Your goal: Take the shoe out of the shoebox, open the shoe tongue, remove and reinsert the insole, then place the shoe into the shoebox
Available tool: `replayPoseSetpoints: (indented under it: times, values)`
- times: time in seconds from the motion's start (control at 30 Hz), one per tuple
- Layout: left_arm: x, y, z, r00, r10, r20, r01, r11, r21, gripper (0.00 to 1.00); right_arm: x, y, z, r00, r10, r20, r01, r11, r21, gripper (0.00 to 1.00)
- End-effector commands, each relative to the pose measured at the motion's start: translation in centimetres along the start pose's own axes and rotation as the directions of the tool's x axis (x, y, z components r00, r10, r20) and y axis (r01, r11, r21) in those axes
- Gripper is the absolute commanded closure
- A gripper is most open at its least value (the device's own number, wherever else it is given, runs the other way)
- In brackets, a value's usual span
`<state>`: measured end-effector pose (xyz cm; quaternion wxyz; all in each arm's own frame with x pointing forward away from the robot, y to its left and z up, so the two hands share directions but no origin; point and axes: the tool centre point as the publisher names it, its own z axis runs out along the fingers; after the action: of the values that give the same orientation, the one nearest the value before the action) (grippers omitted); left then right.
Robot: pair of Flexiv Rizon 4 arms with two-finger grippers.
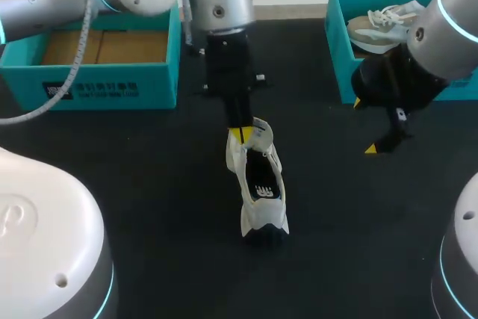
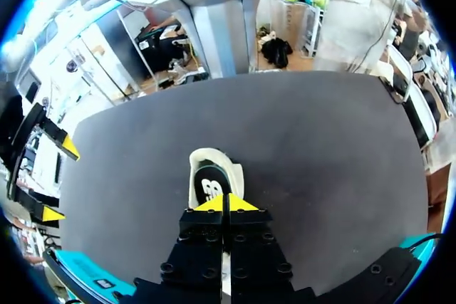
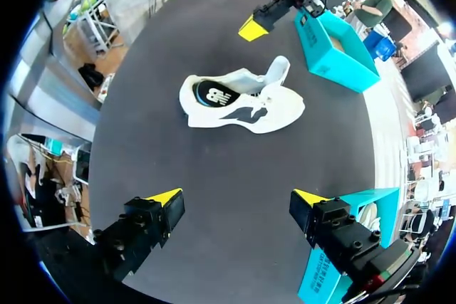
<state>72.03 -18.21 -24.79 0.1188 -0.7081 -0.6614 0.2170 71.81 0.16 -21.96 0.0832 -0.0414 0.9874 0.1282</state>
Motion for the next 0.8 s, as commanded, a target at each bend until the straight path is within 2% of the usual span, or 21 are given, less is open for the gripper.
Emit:
replayPoseSetpoints:
  times: [0.03, 0.17, 0.3, 0.4, 0.53, 0.63, 0.8]
  values:
    - [-1.4, 0.0, 1.2, 0.999, -0.003, -0.035, 0.003, 1.000, -0.002, 1.00, 0.1, 0.1, 0.1, 1.000, 0.001, 0.003, -0.001, 1.000, 0.003, 0.00]
    - [-2.1, -0.2, 3.1, 0.998, -0.023, -0.051, 0.021, 0.999, -0.047, 1.00, 0.1, 0.1, 0.1, 1.000, 0.001, 0.003, -0.001, 1.000, 0.003, 0.00]
    - [-2.7, 0.1, 5.0, 0.998, -0.045, -0.050, 0.042, 0.998, -0.049, 1.00, 0.1, 0.1, 0.1, 1.000, 0.001, 0.003, -0.001, 1.000, 0.003, 0.00]
    - [-2.8, 0.3, 6.4, 0.997, -0.055, -0.058, 0.050, 0.996, -0.078, 1.00, 0.1, 0.1, 0.1, 1.000, 0.001, 0.003, -0.001, 1.000, 0.003, 0.00]
    - [-2.7, 1.0, 7.9, 0.995, -0.075, -0.061, 0.069, 0.992, -0.102, 1.00, 0.1, 0.1, 0.1, 1.000, 0.001, 0.003, -0.001, 1.000, 0.003, 0.00]
    - [-2.5, 1.6, 8.9, 0.994, -0.088, -0.061, 0.079, 0.986, -0.150, 1.00, 0.1, 0.1, 0.1, 1.000, 0.001, 0.003, -0.001, 1.000, 0.003, 0.00]
    - [-2.1, 2.6, 10.4, 0.994, -0.096, -0.050, 0.087, 0.982, -0.168, 1.00, 0.1, 0.1, 0.1, 1.000, 0.001, 0.003, -0.001, 1.000, 0.003, 0.00]
